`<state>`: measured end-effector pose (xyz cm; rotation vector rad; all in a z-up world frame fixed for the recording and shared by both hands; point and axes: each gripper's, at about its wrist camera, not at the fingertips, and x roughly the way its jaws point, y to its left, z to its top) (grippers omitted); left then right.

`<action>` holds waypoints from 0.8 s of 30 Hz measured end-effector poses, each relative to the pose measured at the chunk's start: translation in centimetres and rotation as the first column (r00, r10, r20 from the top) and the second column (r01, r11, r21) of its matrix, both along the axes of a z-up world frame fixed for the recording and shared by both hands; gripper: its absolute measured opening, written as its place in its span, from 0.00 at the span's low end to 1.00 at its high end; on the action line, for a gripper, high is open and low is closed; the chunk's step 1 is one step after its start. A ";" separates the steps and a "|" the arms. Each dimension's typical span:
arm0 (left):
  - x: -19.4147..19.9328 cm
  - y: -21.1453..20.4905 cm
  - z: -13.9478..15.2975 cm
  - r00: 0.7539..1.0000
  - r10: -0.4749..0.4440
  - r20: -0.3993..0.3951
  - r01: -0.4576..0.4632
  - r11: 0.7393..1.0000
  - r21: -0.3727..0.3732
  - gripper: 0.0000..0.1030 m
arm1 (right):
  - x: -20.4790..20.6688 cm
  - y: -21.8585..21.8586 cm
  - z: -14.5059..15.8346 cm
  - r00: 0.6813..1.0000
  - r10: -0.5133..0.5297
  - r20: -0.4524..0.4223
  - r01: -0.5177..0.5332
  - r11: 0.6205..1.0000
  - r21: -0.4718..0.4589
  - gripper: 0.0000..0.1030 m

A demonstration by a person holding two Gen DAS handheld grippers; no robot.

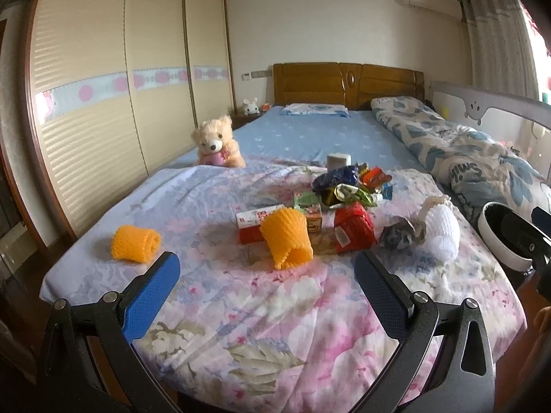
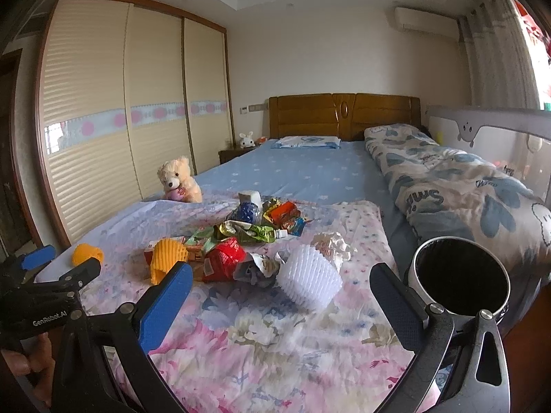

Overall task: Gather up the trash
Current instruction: 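Move both tools toward the orange and white foam nets on the bed, then grasp the orange foam net with the left tool while the right grasps the white net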

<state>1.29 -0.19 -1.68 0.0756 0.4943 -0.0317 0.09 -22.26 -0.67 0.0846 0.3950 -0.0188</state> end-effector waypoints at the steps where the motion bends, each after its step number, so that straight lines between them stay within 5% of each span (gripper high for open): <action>1: 0.2 0.0 -0.1 1.000 -0.003 -0.007 0.003 1.000 -0.002 1.00 | 0.2 -0.2 -0.1 1.000 0.001 -0.009 -0.001 1.000 0.008 1.00; 9: 4.1 0.6 -1.3 0.993 -0.026 -0.114 0.023 0.999 -0.029 1.00 | 2.9 -2.3 -1.4 0.994 -0.001 -0.111 0.010 0.997 0.083 1.00; 19: 11.2 0.3 -4.5 0.968 0.000 -0.252 0.016 0.998 0.062 0.99 | 9.2 -5.6 -4.7 0.954 0.006 -0.301 0.060 0.976 0.211 0.97; 22: 13.1 0.3 -5.5 0.958 0.024 -0.285 0.001 0.996 0.087 0.96 | 10.9 -6.1 -5.5 0.943 0.015 -0.332 0.068 0.970 0.234 0.89; 24: 14.2 0.5 -6.5 0.949 0.037 -0.314 -0.008 0.996 0.094 0.82 | 12.0 -6.5 -6.2 0.935 0.018 -0.354 0.076 0.965 0.249 0.85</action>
